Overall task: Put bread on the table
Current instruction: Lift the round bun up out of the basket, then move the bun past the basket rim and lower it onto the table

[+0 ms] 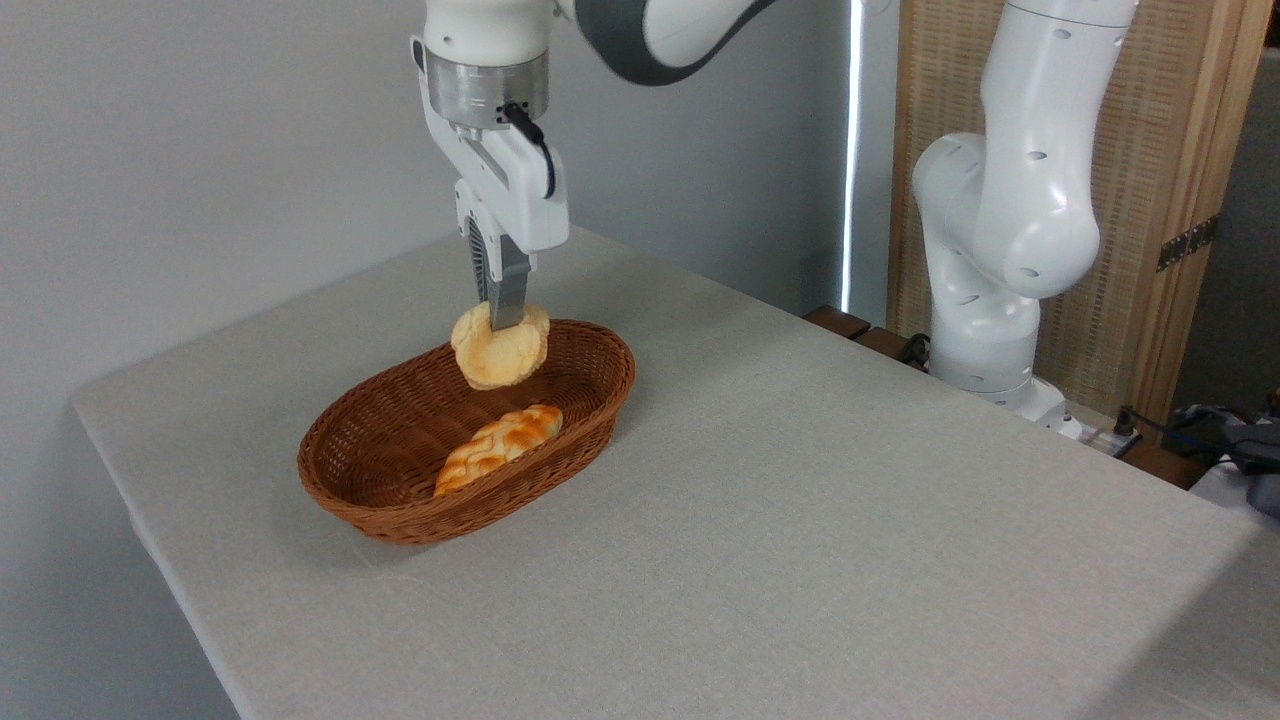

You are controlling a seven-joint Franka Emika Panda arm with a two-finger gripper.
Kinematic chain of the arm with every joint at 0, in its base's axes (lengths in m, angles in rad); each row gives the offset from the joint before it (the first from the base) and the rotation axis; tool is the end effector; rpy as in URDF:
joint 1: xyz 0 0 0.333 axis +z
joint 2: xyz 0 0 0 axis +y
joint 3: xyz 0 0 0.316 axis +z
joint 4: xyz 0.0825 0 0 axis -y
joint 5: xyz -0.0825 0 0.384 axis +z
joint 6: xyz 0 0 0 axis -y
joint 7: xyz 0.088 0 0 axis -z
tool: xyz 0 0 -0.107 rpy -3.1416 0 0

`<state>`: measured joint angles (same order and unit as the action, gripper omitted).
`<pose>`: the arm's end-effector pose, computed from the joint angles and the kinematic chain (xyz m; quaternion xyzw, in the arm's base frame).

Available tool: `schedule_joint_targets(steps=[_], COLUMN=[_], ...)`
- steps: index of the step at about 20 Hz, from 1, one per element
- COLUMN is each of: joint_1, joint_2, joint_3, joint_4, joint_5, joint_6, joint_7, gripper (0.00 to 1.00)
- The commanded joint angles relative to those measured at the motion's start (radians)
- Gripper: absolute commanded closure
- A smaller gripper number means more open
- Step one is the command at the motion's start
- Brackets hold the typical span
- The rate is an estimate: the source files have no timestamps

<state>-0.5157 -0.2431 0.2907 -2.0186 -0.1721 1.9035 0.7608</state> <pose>0.4875 -0.1121 0.5638 0.8833 -0.4503 0.0865 0.0979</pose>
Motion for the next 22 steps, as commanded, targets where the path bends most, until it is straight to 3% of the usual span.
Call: schedule_joint_targets(steps=[1,5,10,12,15,17,22], joint_1=[-0.006,0.012,0.052,0.057,0.059,0.075,0.111], joint_2=[-0.005,0.007,0.094,0.110,0.137,0.174,0.199], joint_3=[0.131,0.174,0.179,0.220,0.235,0.252,0.258], joint_4=[0.107,0.120,0.169,0.176,0.195,0.239,0.284], joint_5=[-0.004,0.074,0.083,0.086,0.085,0.072,0.069], joint_6=[-0.107,-0.112,-0.104,-0.104,-0.104,-0.104,-0.103], joint_7=[0.080,0.103,0.162,0.236,0.258,0.258,0.258], gripper=[1.00,1.00,1.00,0.98,0.84,0.68,0.42])
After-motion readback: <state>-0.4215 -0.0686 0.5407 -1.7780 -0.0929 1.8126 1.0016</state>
